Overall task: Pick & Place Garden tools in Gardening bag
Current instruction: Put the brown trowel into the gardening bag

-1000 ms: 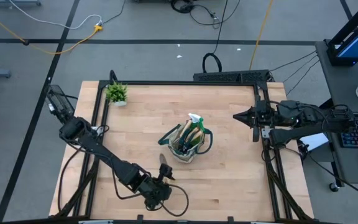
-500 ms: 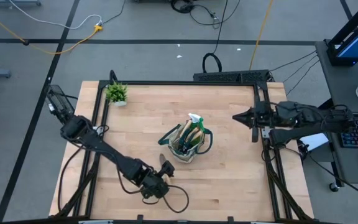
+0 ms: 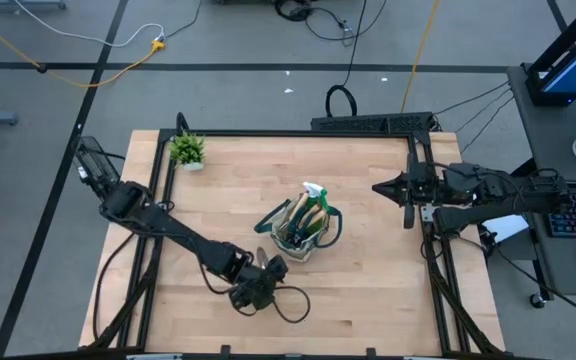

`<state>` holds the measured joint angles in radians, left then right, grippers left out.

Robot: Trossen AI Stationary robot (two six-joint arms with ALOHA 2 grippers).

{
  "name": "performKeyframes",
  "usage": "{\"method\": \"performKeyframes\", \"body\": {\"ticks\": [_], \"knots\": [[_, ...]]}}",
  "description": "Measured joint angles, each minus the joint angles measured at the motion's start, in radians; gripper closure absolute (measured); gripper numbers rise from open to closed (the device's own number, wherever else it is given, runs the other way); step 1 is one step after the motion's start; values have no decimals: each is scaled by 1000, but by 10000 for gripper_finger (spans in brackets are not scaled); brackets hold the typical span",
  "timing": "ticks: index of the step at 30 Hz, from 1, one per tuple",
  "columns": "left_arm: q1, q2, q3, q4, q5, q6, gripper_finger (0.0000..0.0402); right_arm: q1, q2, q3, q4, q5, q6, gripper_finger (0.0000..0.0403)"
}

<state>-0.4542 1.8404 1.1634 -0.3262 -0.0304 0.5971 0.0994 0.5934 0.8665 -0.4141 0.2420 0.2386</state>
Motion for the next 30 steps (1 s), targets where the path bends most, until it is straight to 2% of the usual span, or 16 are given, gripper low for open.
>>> {"method": "performKeyframes", "body": {"ticks": [6,11,20,30], "knots": [[34,0,-67,86,59,40,23,0,0,0,25,0,0,403],[45,0,-97,120,64,131,35,0,0,0,73,0,-29,403],[81,72,-96,203,166,137,133,0,0,-1,103,0,-44,403],[114,124,-93,236,215,140,208,0,0,-1,103,0,-34,403]]}}
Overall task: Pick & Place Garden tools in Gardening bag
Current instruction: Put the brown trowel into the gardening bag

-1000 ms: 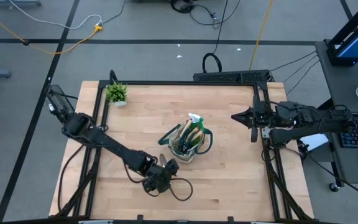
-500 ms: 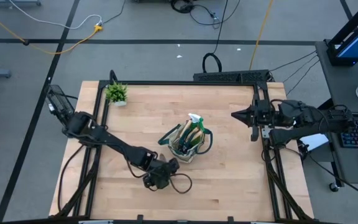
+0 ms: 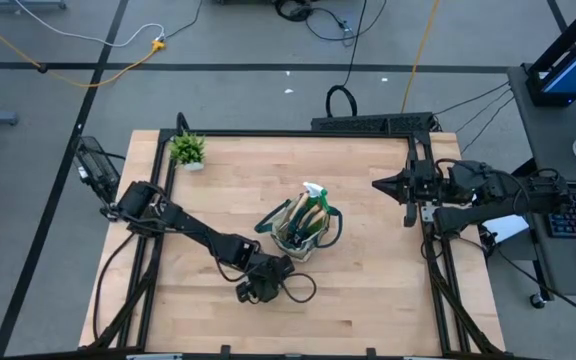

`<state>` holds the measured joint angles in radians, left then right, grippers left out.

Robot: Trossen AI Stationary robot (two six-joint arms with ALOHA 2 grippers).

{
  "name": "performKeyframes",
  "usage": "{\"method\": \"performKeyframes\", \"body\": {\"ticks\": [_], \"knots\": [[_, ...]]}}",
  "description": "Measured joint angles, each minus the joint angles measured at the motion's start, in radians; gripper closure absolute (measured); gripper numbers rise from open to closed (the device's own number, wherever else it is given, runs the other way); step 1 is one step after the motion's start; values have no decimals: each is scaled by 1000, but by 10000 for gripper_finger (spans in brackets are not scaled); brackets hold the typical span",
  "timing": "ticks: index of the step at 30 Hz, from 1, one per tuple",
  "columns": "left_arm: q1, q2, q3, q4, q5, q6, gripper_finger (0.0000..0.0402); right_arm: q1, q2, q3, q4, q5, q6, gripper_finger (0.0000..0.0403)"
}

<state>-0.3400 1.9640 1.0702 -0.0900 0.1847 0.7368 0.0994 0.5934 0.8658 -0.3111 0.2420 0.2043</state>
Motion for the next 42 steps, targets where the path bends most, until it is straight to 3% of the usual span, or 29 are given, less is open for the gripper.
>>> {"method": "performKeyframes", "body": {"ticks": [9,16,21,33,37,42], "knots": [[-11,2,-1,-6,8,-149,326,0,0,0,0,0,-7,403],[-17,-45,-3,-18,-47,-293,331,0,0,0,0,0,-24,403],[-15,-125,-3,-20,-131,-561,329,0,0,0,3,0,-49,403],[-13,-314,0,38,-172,-1364,329,0,0,0,8,-3,-106,403],[0,-350,0,84,-268,-1622,329,0,0,0,13,-7,-118,403],[22,-392,0,178,-458,-1734,329,0,0,0,16,-8,-129,403]]}}
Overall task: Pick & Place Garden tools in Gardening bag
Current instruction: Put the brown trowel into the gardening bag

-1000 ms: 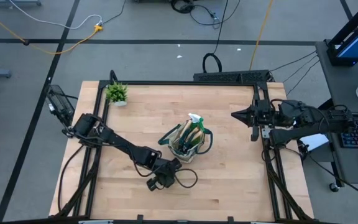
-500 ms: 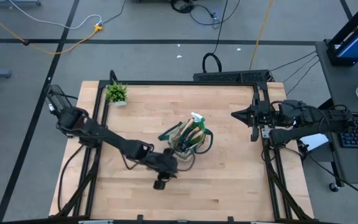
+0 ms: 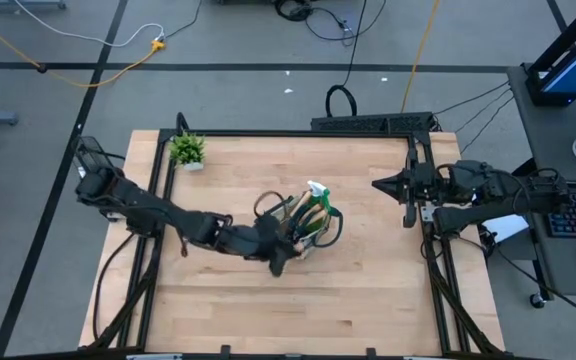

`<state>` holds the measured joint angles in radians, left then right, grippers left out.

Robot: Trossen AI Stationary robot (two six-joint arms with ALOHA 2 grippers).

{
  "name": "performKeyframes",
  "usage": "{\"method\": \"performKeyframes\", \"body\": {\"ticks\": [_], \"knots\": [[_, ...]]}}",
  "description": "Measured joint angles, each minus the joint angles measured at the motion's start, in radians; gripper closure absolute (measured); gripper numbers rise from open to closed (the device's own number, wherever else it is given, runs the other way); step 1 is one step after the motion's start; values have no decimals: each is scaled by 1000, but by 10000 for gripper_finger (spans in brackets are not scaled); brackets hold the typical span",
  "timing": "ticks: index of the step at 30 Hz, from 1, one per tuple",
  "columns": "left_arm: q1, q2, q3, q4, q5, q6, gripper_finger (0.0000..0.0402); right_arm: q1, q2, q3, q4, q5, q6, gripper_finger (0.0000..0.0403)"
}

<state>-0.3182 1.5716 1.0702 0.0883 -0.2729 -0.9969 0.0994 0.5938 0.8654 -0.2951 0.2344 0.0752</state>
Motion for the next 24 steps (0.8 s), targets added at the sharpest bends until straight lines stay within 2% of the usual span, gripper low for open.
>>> {"method": "performKeyframes", "body": {"ticks": [4,9,12,17,24], "knots": [[24,-34,0,106,-165,40,329,0,0,0,4,0,-12,403],[66,-35,1,291,-370,276,329,0,-2,0,7,0,-13,403],[103,-31,1,393,-419,387,329,0,-2,0,7,0,-17,403],[158,-26,1,466,-466,522,329,0,-2,0,6,-1,-24,403],[172,-8,1,482,-593,559,329,0,-2,0,6,-1,-28,403]]}}
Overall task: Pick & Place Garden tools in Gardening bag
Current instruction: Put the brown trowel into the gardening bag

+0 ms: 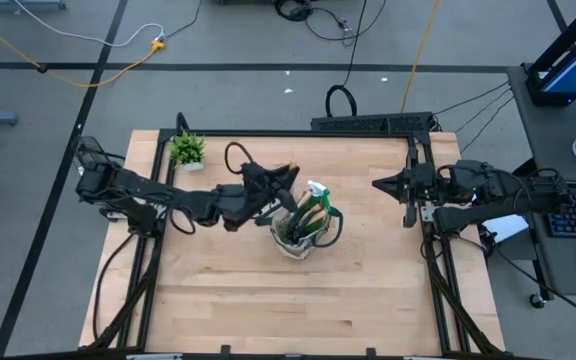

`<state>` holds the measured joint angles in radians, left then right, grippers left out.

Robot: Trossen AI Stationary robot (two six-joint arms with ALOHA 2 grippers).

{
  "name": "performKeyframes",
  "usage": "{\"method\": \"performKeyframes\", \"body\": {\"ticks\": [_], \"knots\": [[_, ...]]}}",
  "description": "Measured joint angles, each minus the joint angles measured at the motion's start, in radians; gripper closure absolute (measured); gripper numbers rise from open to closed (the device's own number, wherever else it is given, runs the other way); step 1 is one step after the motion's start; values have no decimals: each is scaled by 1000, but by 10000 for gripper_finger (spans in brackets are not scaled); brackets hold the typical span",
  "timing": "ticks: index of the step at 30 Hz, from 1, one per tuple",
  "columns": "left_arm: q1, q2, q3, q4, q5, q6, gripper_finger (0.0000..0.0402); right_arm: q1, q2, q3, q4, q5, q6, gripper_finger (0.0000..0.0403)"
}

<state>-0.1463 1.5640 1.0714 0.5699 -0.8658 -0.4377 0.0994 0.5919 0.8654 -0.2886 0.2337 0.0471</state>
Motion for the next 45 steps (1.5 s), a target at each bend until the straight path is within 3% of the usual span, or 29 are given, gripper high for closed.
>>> {"method": "performKeyframes", "body": {"ticks": [8,14,18,23,34,45], "knots": [[-25,108,39,117,-108,90,329,0,0,0,0,3,0,403],[-49,228,206,18,-225,244,329,0,0,0,0,4,0,403],[-54,314,350,-129,-265,250,329,0,0,0,0,4,13,403],[-62,368,458,-302,-350,182,329,0,0,0,0,4,19,403],[-81,371,458,-624,-394,-189,329,0,0,0,0,4,19,403],[-127,408,457,-644,-406,-201,329,0,0,0,6,4,19,403]]}}
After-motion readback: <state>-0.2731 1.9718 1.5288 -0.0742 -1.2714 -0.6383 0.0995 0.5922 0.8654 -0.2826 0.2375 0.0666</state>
